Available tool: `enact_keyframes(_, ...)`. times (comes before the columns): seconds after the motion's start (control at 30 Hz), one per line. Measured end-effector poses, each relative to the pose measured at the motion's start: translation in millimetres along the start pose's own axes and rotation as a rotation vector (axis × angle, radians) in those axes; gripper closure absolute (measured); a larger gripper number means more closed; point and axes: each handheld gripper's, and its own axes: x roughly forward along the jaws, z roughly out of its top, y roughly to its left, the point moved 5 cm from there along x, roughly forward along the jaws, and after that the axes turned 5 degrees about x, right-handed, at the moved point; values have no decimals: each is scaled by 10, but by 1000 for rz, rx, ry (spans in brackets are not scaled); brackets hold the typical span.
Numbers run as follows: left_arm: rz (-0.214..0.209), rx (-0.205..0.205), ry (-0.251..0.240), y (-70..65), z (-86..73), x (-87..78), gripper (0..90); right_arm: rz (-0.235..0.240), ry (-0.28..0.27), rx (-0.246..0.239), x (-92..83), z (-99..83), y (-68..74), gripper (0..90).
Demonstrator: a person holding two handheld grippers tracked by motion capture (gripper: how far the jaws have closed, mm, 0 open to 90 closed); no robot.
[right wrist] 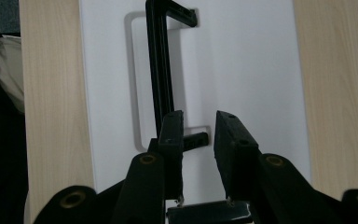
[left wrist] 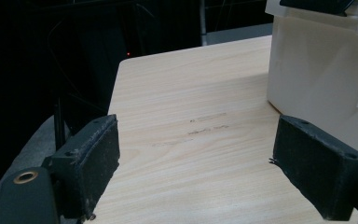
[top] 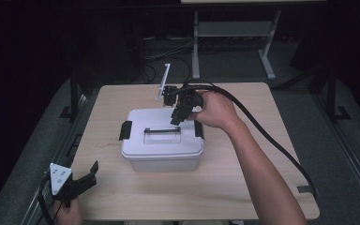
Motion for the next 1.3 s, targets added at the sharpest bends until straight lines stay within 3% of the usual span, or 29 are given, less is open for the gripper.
enact_keyframes(0.43, -6, 4, 1, -19, 3, 11, 138, -10, 16, 68, -56, -278, -57, 676)
enact_keyframes(1.3, 6, 2, 6, 6, -30, -25, 138, -27, 17, 155, -100, -700, -161, 609)
